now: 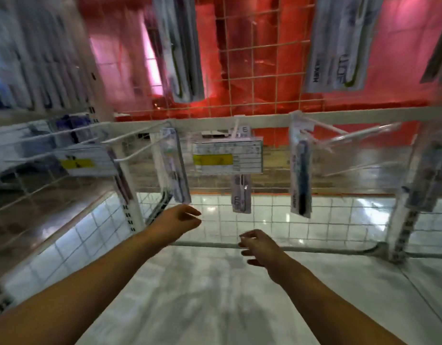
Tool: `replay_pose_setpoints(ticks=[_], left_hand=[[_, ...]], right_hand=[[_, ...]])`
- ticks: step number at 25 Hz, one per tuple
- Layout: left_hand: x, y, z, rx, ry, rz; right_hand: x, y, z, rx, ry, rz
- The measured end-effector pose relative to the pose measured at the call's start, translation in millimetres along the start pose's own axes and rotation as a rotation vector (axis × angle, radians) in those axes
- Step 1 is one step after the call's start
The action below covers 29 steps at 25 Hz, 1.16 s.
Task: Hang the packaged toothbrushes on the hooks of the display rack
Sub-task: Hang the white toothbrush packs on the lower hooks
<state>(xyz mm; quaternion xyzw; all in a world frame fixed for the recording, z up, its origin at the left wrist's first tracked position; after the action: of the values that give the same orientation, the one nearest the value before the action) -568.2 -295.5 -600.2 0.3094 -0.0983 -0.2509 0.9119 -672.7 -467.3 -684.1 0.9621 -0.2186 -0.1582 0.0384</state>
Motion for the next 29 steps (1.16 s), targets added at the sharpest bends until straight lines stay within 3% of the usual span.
replay_pose_setpoints(ticks=[4, 11, 20, 23, 29], left_hand=[[-7.9, 36.6, -41.2, 0.081, 0.024, 0.080], [9.6, 60.7, -64.1, -0.064, 0.024, 0.112], [88.6, 74.3, -12.9, -0.301, -0.126, 0.216], [120.0, 77.2, -8.6, -0.234, -0.098, 0.316], [136.9, 62.4, -22.9, -0.233, -0.098, 0.290]], right_hand=[[-1.3, -58.3, -16.1, -0.177, 0.061, -0.080], [15.4, -99.7, -39.8, -0.198, 0.097, -0.061], [58.3, -104.5, -49.3, -0.231, 0.115, -0.073], [72.9, -101.6, -45.1, -0.239, 0.129, -0.083], [98.0, -105.0, -19.6, -0.224, 0.079, -0.073]])
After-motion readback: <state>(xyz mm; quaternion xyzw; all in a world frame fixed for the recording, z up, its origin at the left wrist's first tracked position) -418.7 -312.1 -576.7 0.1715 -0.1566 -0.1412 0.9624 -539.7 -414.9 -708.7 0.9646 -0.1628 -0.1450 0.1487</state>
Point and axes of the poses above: each hand's wrist, its own x-axis towards the middle knuckle, its own y-axis out of the back of the hand, z = x × y, the point moved 8 cm from there along x, towards the middle knuckle, and after that the axes turned 1 degree about -x, right-handed, at the moved point
